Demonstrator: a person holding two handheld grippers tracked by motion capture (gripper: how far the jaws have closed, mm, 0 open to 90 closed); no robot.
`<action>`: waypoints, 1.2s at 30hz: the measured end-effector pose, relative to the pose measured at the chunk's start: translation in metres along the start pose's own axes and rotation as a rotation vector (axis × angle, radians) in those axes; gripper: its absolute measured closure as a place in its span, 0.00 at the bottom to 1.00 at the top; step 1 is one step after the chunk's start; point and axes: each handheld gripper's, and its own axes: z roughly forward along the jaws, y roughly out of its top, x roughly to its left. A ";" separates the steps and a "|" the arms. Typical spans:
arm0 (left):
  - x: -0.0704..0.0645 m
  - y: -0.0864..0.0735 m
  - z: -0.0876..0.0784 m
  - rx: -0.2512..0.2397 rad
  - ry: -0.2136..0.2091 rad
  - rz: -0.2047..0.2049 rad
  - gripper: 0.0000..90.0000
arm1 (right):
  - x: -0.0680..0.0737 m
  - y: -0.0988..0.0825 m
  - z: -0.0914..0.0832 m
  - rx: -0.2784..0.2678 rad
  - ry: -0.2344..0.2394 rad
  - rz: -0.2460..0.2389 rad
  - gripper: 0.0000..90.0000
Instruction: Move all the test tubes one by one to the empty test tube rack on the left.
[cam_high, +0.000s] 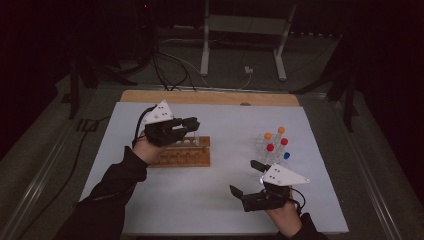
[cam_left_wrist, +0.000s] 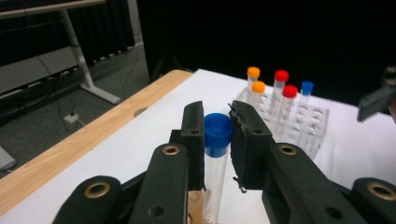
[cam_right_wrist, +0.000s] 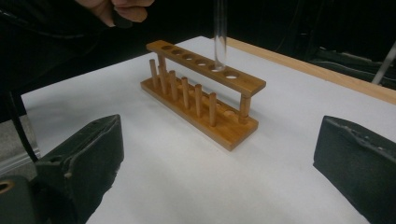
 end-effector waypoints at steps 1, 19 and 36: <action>0.002 0.000 0.001 0.002 0.009 0.005 0.86 | 0.000 0.000 0.000 -0.003 -0.003 0.002 0.02; 0.012 -0.030 0.027 0.053 0.041 -0.043 0.86 | -0.006 -0.005 -0.001 -0.050 0.026 0.010 0.02; 0.009 -0.057 0.036 0.102 0.057 -0.076 0.86 | -0.002 -0.005 -0.001 -0.026 0.062 -0.018 0.02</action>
